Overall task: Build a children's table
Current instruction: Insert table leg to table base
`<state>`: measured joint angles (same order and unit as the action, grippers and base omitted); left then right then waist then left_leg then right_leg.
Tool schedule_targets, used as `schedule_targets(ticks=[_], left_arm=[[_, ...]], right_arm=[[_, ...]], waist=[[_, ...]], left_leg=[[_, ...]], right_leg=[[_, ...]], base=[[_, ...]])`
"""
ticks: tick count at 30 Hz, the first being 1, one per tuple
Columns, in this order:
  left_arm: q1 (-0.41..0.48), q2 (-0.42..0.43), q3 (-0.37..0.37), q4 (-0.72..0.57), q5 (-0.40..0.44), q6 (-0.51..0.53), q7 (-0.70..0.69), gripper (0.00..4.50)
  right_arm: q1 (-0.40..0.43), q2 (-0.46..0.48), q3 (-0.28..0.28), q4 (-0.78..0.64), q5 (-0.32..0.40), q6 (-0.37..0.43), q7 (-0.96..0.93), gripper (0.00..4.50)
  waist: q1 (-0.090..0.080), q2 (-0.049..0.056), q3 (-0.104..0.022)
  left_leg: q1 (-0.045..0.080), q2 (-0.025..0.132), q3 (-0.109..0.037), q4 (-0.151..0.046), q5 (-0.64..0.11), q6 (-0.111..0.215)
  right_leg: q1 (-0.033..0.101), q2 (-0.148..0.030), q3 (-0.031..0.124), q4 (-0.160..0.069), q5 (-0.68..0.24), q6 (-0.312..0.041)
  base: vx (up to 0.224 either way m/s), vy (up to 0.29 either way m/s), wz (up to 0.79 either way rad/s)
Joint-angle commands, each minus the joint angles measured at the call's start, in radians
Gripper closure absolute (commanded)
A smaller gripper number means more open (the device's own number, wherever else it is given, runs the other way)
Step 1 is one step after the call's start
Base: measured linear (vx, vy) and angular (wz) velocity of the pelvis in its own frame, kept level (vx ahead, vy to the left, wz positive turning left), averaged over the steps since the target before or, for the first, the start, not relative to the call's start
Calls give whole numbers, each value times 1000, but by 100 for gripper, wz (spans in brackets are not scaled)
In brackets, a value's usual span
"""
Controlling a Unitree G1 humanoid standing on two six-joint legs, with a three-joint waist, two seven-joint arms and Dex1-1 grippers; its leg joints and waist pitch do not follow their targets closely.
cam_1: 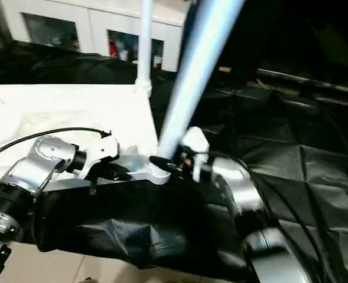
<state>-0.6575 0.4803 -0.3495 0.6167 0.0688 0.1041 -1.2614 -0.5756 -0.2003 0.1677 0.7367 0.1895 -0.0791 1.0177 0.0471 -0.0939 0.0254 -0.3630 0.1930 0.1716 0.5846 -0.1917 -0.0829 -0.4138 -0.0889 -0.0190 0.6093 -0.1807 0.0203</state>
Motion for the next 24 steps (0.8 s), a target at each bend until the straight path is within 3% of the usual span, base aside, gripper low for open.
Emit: schedule_targets(ticks=[1,7,12,14,17,18,24], left_arm=[[10,1,-46,-45,6,-24,-93,450],[14,8,-65,-67,-2,-26,-136,450],[14,15,-83,-86,-3,-17,-170,450],[1,13,-77,-65,3,-27,-163,450],[-8,11,-73,-48,9,-37,-151,450],[-17,7,-66,-31,15,-40,-132,450],[-31,-14,-34,-17,12,-3,-62,450]], right_arm=[[32,-6,62,127,-74,73,18,261],[18,-12,90,160,-88,43,114,261],[12,-13,95,182,-91,21,166,261],[12,-10,90,186,-94,9,165,261],[12,-7,86,192,-95,0,164,261],[14,-4,80,195,-94,-9,163,261],[22,7,53,208,-103,-34,69,261]], waist=[[-2,24,-36],[-4,22,-38],[-3,24,-41],[-2,31,-40],[-4,27,-38],[-4,32,-37],[-4,28,-32]], left_leg=[[5,33,-7,-90,-360,-15],[7,33,-7,-89,-350,-8],[9,33,-3,-86,-303,5],[11,33,-3,-87,-295,6],[11,33,-3,-89,-321,2],[14,33,-4,-91,-338,-4],[17,34,-7,-95,-394,-19]], right_leg=[[34,-39,22,-75,-289,-212],[35,-39,23,-73,-258,-224],[40,-38,22,-64,-162,-254],[41,-37,22,-63,-148,-261],[41,-37,21,-67,-182,-257],[40,-38,22,-69,-205,-253],[34,-39,23,-79,-304,-228]], base=[[0,0,0],[0,0,0],[0,0,0],[0,0,0],[0,0,0],[0,0,0],[0,0,0]])
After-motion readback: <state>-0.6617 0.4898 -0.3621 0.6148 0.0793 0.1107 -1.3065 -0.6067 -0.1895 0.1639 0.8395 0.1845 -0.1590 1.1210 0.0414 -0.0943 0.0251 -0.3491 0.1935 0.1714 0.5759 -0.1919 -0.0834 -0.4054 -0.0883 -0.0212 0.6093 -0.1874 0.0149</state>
